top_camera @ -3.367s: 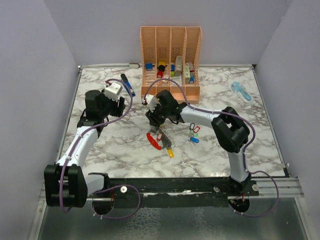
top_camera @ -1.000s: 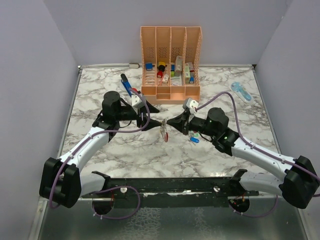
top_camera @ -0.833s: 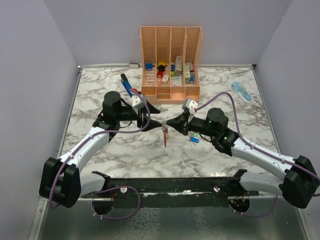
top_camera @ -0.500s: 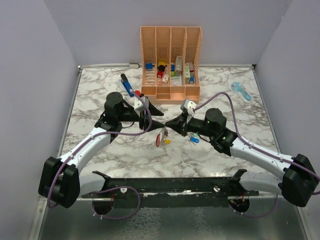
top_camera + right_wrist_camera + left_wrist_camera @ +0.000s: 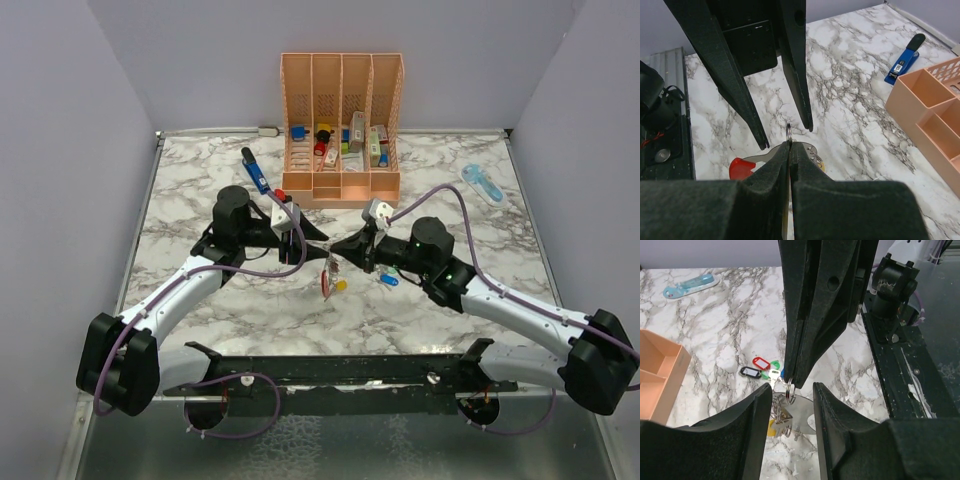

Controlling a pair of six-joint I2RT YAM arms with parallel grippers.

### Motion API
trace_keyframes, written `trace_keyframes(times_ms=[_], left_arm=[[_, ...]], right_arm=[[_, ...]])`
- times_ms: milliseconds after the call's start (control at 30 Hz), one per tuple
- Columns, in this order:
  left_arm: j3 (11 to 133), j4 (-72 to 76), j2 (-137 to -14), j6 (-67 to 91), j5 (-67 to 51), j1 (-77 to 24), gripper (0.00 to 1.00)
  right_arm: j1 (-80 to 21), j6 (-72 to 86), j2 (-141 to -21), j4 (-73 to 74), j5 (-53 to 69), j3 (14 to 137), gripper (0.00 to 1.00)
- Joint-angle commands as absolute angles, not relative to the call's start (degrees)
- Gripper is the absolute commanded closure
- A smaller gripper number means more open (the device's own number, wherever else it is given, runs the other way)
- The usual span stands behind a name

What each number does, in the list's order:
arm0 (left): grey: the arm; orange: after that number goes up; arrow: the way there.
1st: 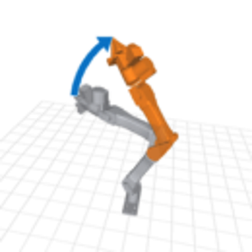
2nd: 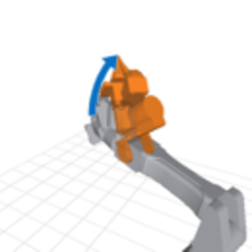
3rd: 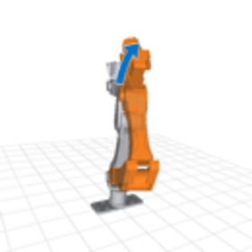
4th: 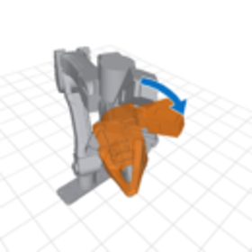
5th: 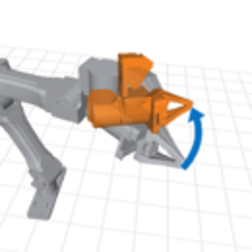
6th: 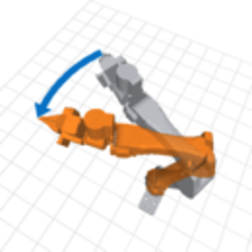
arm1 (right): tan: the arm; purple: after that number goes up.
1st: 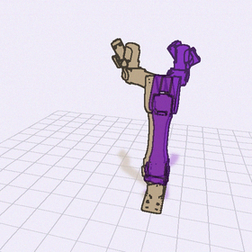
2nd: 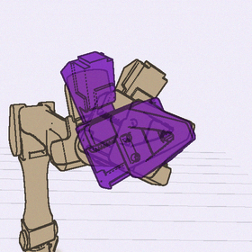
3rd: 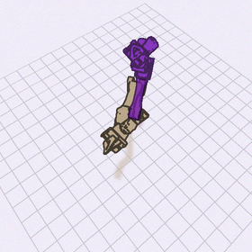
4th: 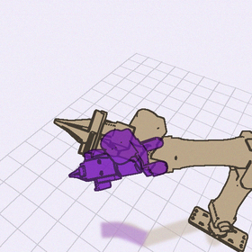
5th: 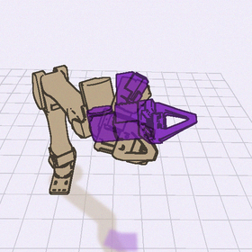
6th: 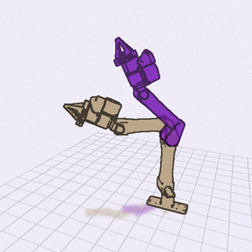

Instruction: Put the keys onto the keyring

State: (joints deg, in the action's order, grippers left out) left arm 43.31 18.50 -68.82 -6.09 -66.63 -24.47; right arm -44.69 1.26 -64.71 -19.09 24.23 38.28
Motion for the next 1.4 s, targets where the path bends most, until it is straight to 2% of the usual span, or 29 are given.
trace_keyframes(times_ms=[0,100,233,533,600,667,733,767,900,1000,1133,1200,1300,1367], left_arm=[[42.72,15.50,-68.72,-11.23,-67.24,-24.71,0.62],[42.63,15.47,-68.65,-11.70,-67.15,-24.72,0.75],[42.63,16.03,-68.71,-11.69,-66.98,-24.79,0.85],[41.58,21.81,-68.48,-8.57,-65.53,-25.57,0.91],[41.05,21.75,-67.79,-10.24,-64.59,-25.98,1.00],[40.35,20.51,-66.55,-13.49,-62.34,-26.89,1.00],[40.43,17.14,-65.46,-19.21,-60.71,-27.95,1.00],[40.69,15.11,-65.26,-21.66,-59.84,-28.39,1.00],[41.25,11.49,-65.21,-27.04,-56.83,-28.82,1.00],[41.10,8.23,-64.78,-34.22,-53.97,-28.83,1.00],[38.75,7.32,-62.52,-45.25,-49.58,-28.91,1.00],[36.51,8.18,-60.90,-50.99,-48.49,-28.98,1.00],[32.79,11.01,-58.26,-57.08,-47.62,-29.17,1.00],[30.64,12.88,-56.83,-60.24,-47.52,-29.47,1.00]], right_arm=[[-45.18,1.41,-62.37,-20.11,23.29,38.49,0.99],[-45.18,1.49,-61.81,-19.94,23.40,38.32,0.99],[-45.13,1.65,-61.66,-19.91,24.02,38.29,0.99],[-45.18,2.10,-61.49,-19.28,23.98,38.21,0.99],[-45.18,2.23,-61.44,-19.02,23.55,38.28,0.99],[-45.18,2.48,-61.35,-18.54,22.98,38.46,0.98],[-45.18,2.68,-61.39,-17.63,22.14,38.77,0.91],[-45.15,2.76,-61.35,-17.01,21.70,38.94,0.84],[-45.18,3.24,-60.67,-15.13,18.84,38.95,0.73],[-45.16,5.06,-58.98,-12.90,13.34,38.88,0.60],[-45.17,7.04,-55.86,-8.99,3.41,38.67,0.41],[-45.18,7.95,-54.61,-7.94,0.45,37.95,0.24],[-45.18,9.13,-54.48,-5.40,-1.21,37.90,0.07],[-45.13,9.40,-55.10,-3.53,0.13,38.13,0.06]])
